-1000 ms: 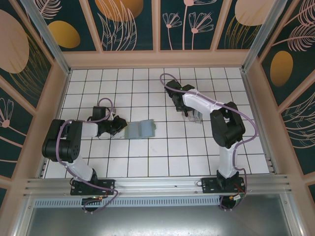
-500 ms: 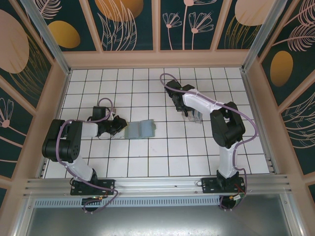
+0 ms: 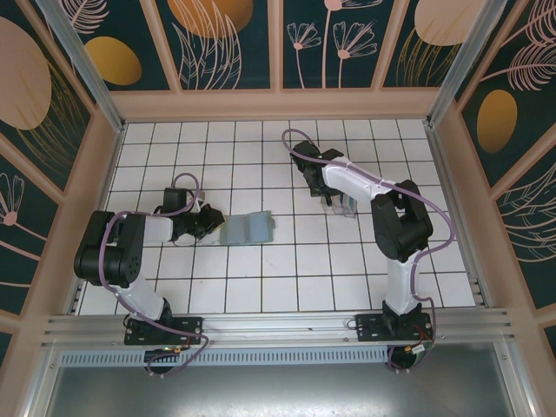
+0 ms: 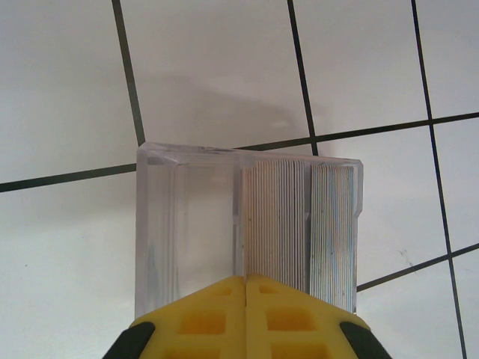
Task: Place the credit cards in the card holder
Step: Pick up the credit card from the storage box, then insert the credit card into the card slot.
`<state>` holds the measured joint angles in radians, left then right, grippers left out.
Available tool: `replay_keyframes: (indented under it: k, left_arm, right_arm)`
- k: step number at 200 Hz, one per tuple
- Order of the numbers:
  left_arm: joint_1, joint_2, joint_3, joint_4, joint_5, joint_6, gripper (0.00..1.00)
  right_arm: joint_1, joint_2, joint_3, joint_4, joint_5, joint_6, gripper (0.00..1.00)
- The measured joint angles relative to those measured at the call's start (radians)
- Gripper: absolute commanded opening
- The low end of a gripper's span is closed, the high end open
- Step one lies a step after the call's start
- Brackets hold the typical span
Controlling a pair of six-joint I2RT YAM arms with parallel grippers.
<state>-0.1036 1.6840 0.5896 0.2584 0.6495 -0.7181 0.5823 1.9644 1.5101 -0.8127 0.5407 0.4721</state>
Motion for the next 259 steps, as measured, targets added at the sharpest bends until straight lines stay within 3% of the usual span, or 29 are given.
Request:
replay_keyframes:
  k: [38, 117, 156, 190, 225, 259]
  left_arm:
    - [0.0, 0.0, 0.0, 0.0, 0.0, 0.0, 0.11]
    - [0.0, 0.0, 0.0, 0.0, 0.0, 0.0, 0.1]
    - [0.0, 0.0, 0.0, 0.0, 0.0, 0.0, 0.1]
    - [0.0, 0.0, 0.0, 0.0, 0.0, 0.0, 0.1]
    - [0.0, 0.0, 0.0, 0.0, 0.0, 0.0, 0.1]
    - [0.0, 0.0, 0.0, 0.0, 0.0, 0.0, 0.1]
  right_arm:
    - [0.0, -0.008, 0.0, 0.001, -0.016, -0.003, 0.0]
    - [0.0, -0.113, -0.005, 0.053, -0.067, -0.022, 0.0]
    - [0.028, -0.149, -0.007, 0.064, -0.16, -0.029, 0.0]
    - [0.081, -0.22, -0.03, 0.168, -0.362, -0.027, 0.0]
    - [0.111, -0.306, -0.24, 0.444, -0.665, 0.027, 0.0]
    - [0.15, -0.305, -0.379, 0.63, -0.841, 0.103, 0.0]
